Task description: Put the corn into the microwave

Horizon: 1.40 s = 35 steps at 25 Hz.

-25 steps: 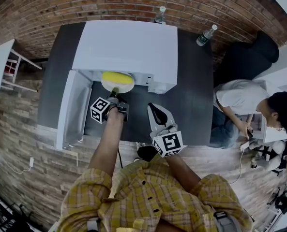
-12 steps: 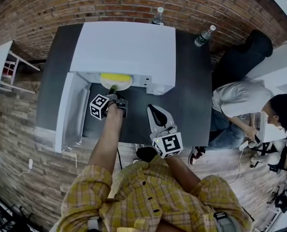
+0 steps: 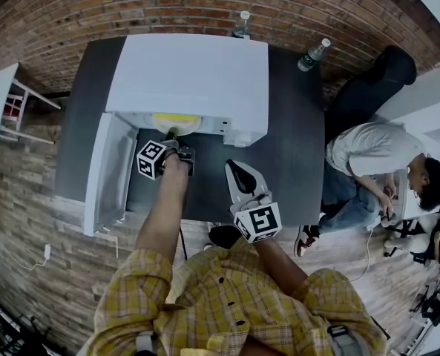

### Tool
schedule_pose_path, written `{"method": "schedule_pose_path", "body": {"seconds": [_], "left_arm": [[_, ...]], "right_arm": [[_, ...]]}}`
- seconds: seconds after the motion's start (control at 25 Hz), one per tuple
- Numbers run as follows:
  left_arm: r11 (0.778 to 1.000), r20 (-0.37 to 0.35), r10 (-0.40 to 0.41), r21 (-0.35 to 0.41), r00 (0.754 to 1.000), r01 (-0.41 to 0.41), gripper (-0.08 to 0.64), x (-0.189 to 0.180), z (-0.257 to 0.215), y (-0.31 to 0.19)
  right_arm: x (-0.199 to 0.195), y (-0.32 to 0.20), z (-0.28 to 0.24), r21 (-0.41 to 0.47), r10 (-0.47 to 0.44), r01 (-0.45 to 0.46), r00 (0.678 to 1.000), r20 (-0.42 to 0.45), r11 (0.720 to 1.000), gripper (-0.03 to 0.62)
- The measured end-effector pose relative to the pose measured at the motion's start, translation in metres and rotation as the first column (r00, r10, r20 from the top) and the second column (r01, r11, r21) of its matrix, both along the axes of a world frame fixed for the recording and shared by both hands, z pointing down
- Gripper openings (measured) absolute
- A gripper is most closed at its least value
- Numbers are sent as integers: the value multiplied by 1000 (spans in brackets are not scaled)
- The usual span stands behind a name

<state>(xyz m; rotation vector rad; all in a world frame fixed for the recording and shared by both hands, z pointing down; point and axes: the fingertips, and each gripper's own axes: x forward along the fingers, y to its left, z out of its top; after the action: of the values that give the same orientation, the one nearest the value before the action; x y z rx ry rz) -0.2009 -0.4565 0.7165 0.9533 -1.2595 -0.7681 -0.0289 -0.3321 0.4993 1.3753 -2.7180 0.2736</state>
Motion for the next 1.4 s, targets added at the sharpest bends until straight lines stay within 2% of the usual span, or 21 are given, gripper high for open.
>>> {"method": "schedule_pose_path", "body": {"seconds": [0.52,0.64,0.68,0.72,0.8,0.92,1.16,1.4], "left_arm": [[999,-7,-27,-27,1000,27,27,3,0,-8],[998,5,-33,-57,999,33,29,1,1,-7],[996,3,-39,-80,999,39,39,1,3,-5],[993,-4,-47,-106,999,46,136,1,7,-3],[991,-18,-55,-125,998,53,202,1,15,2],[992,-23,-57,-110,998,54,224,0,18,2],[994,-61,-46,-101,997,40,224,2,17,-2],[999,-91,-33,-29,995,30,224,5,-7,7]], "right_arm": [[7,-6,1,-5,9,-9,1000,6,1000,3],[7,-6,-2,0,7,-7,1000,4,1000,3],[7,-6,-2,0,9,-9,1000,4,1000,3],[8,-6,-2,-2,11,-11,1000,5,1000,3],[9,-5,0,-7,15,-15,1000,5,1000,3],[11,-6,0,-8,18,-18,1000,5,1000,3],[10,-4,2,-11,17,-17,1000,6,1000,3],[10,0,1,-2,12,-12,1000,5,1000,3]]}}
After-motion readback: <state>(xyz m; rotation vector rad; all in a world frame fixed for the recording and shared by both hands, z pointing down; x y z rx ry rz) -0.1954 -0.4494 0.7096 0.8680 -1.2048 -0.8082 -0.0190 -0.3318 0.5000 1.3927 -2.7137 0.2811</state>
